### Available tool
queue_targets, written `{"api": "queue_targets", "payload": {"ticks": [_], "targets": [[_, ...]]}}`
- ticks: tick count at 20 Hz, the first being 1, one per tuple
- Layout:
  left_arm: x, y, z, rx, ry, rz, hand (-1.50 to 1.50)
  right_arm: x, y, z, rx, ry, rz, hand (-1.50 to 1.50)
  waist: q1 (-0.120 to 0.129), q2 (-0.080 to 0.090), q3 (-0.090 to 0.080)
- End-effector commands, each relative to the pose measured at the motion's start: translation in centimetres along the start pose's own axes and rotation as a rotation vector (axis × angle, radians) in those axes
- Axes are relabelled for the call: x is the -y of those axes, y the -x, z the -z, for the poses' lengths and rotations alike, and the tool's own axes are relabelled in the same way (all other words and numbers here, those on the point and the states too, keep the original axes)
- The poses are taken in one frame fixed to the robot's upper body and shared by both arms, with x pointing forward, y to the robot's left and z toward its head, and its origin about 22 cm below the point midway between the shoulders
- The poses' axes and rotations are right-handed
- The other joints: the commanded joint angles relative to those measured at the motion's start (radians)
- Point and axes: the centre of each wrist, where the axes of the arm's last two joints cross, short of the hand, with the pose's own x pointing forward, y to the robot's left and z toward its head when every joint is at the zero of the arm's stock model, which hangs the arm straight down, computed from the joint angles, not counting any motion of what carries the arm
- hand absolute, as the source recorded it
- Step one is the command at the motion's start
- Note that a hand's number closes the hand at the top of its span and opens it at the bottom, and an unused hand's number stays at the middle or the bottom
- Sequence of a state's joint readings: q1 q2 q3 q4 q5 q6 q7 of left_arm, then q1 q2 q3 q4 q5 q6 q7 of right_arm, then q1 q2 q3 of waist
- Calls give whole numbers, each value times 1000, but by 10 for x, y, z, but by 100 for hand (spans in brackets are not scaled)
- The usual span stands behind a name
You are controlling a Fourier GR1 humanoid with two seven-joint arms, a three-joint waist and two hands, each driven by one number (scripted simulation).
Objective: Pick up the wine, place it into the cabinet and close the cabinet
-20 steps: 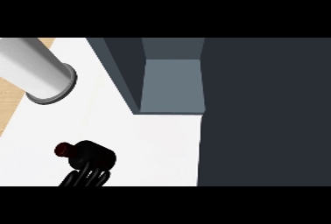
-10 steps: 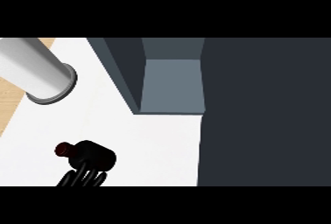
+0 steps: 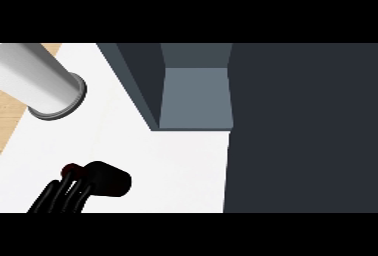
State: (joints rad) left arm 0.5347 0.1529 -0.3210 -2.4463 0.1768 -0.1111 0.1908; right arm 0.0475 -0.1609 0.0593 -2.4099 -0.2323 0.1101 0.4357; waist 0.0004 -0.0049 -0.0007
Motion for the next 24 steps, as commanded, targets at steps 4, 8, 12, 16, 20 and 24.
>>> {"api": "queue_targets", "payload": {"ticks": [4, 8, 12, 16, 20, 24], "targets": [[-16, -27, -1, 136, -21, -60, -150, -6, -32, -20, 38, -6, -9, -150, -7, 1, -1], [-30, -33, 4, 114, -36, -50, -150, -1, -25, -11, 53, -12, 9, -150, -10, 4, 0], [-40, -12, -5, 48, -58, -79, -150, -2, -33, -19, 48, 4, -1, -150, 0, -1, -1], [-54, -12, -4, 47, -49, -89, -150, -3, -32, -11, 39, -10, -2, -150, 5, 0, 0], [-87, 12, 6, -33, -48, -112, -150, -5, -30, -14, 32, -20, -2, -150, -4, 3, 0], [-100, 24, 21, -48, -56, -98, -150, -7, -37, -26, 45, -22, 3, -150, -13, 3, 1]]}}
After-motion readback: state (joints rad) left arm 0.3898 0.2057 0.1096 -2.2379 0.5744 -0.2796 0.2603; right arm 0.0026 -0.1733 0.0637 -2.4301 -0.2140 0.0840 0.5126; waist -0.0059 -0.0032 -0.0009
